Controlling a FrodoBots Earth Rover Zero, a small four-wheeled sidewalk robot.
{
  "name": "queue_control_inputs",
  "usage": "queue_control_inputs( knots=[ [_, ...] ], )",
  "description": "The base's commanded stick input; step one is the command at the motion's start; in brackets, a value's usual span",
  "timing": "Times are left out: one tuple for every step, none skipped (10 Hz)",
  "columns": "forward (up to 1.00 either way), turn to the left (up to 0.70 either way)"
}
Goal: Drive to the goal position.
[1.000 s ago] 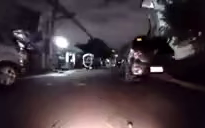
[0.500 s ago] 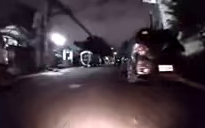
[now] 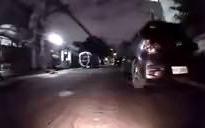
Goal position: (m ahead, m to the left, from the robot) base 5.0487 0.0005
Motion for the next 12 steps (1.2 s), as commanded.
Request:
queue_control_inputs(
  knots=[
    [1.0, 0.0],
    [1.0, 0.0],
    [1.0, 0.0],
    [1.0, 0.0],
    [1.0, 0.0],
    [1.0, 0.0],
    [1.0, 0.0],
    [1.0, 0.0],
    [1.0, 0.0],
    [1.0, 0.0],
    [1.0, 0.0],
    [1.0, 0.0]
  ],
)
